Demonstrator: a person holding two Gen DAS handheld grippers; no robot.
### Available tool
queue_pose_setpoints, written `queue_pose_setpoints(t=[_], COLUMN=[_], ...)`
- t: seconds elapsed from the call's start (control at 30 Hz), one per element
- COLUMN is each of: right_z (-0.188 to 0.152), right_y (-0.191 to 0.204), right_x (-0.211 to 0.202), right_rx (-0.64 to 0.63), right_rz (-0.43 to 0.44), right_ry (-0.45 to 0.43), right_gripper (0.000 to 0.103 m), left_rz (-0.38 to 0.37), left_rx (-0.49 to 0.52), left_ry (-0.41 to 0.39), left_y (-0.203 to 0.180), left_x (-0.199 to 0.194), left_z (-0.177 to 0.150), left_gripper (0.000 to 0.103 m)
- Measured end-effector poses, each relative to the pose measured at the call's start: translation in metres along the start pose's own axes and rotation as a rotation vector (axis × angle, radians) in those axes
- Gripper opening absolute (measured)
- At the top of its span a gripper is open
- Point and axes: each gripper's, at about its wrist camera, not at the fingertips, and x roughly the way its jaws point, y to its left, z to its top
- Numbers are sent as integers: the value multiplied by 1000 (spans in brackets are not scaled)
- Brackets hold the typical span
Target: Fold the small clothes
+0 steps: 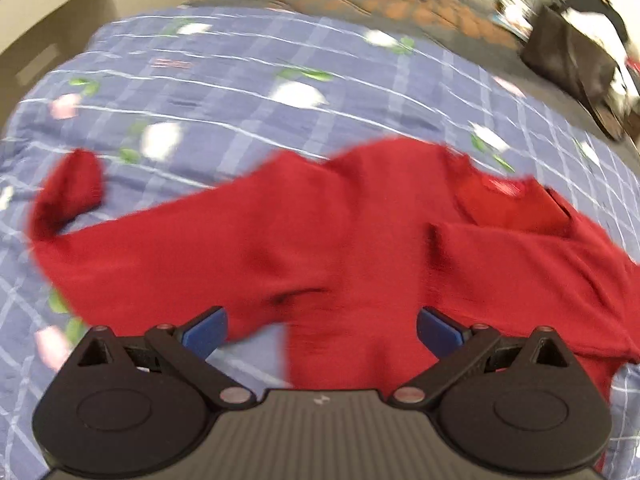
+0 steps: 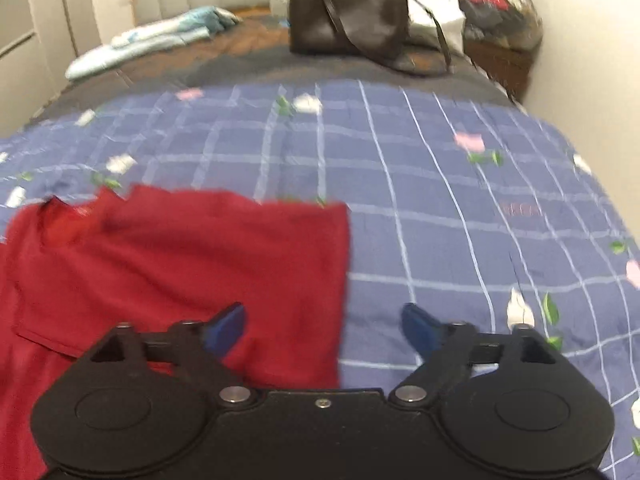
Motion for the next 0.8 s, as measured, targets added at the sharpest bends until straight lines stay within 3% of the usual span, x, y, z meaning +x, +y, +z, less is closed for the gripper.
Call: queue_pose_setpoints(t=[0.2,0.43,0.53,0.63,0.7,0.8], right_z=[-1,-34,-55,-79,-95,-115], right_y=[58,146,180,204,214,221], right_x=[-38,-57,-63,-68,-73,-81], right_rx=[-57,-55,-47,-35,-28,-12], right_rz=[89,207,239,254,255,250], right_ry=[-59,-21,20,65,96,136], right_gripper=[102,102,102,102,102,102], left_rz=[107,261,285,262,251,215], left_rx=[-138,-265,-293,-290,-270,-226], left_ry=[-53,-95,-102,-101,-104,-90], left_y=[101,209,237,252,253,250], left_x=[-19,-8,3,19,27,40], left_z=[8,31,45,58,64,71], left_gripper=[103,103,103,102,98,73])
